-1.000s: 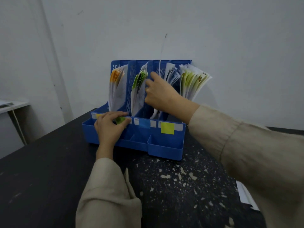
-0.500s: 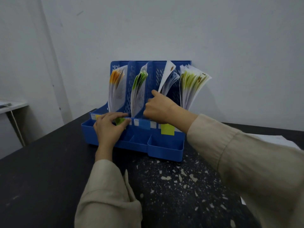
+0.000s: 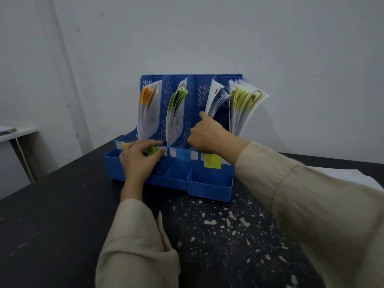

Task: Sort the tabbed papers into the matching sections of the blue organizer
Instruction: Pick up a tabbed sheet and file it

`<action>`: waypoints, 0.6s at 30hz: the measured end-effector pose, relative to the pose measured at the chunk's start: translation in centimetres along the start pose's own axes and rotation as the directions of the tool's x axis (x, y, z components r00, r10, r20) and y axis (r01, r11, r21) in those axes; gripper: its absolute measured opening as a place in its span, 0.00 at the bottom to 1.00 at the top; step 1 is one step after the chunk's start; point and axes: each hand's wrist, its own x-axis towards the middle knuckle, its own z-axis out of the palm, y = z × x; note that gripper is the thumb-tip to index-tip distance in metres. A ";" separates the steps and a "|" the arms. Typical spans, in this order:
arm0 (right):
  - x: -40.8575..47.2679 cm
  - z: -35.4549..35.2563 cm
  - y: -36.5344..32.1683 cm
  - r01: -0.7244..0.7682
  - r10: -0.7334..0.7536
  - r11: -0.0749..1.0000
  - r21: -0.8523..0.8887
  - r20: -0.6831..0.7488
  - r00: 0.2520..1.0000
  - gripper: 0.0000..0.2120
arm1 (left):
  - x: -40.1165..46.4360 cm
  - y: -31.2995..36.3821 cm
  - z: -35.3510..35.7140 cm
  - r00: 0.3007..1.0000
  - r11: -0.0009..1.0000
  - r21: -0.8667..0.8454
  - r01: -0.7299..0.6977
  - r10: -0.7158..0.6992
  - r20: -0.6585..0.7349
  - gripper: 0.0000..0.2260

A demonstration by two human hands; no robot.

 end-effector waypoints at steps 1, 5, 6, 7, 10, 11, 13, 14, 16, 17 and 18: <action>-0.1 0.0 -0.1 -0.001 0.000 1.000 0.009 0.004 1.000 0.12 | 0.0 0.0 0.0 1.000 1.000 -0.003 0.000 0.000 0.001 0.10; -0.6 0.1 0.1 -0.020 0.022 0.999 0.026 -0.076 0.997 0.12 | -0.1 0.1 0.1 1.000 1.000 0.001 -0.001 0.001 -0.008 0.10; -0.8 0.1 0.3 -0.024 0.027 0.999 0.026 -0.108 0.994 0.13 | 0.0 0.1 0.1 1.000 1.000 0.004 -0.002 0.002 -0.007 0.10; -1.0 0.0 0.4 -0.026 0.029 0.999 0.019 -0.126 0.992 0.14 | 0.0 0.1 0.1 1.000 1.000 0.005 -0.002 0.002 -0.009 0.09; -1.4 0.3 0.6 -0.036 0.034 0.999 -0.014 -0.117 0.992 0.14 | 0.1 0.0 0.1 1.000 1.000 -0.003 -0.004 0.004 -0.012 0.09; -1.3 0.6 0.5 -0.036 0.034 0.999 -0.021 -0.121 0.992 0.12 | 0.0 0.0 0.0 1.000 1.000 -0.006 0.001 -0.001 -0.012 0.09; -1.0 1.5 0.2 -0.041 0.039 0.999 -0.012 -0.147 0.988 0.10 | -0.1 0.2 0.0 1.000 1.000 -0.014 0.013 -0.014 -0.006 0.09; -0.9 1.8 0.1 -0.044 0.043 0.999 -0.004 -0.156 0.987 0.10 | -0.2 0.3 0.0 1.000 1.000 -0.014 0.016 -0.016 -0.005 0.09; -0.7 2.3 0.0 -0.049 0.047 0.999 -0.009 -0.170 0.984 0.11 | -0.3 0.4 0.0 1.000 1.000 -0.007 0.010 -0.010 -0.013 0.09; -0.8 2.4 -0.1 -0.054 0.051 0.998 -0.014 -0.187 0.981 0.12 | -0.3 0.5 0.0 1.000 1.000 -0.002 0.010 -0.010 -0.018 0.09; -1.1 2.3 -0.3 -0.065 0.061 0.998 -0.010 -0.217 0.974 0.13 | -0.4 0.7 0.0 1.000 1.000 0.006 0.011 -0.011 -0.020 0.09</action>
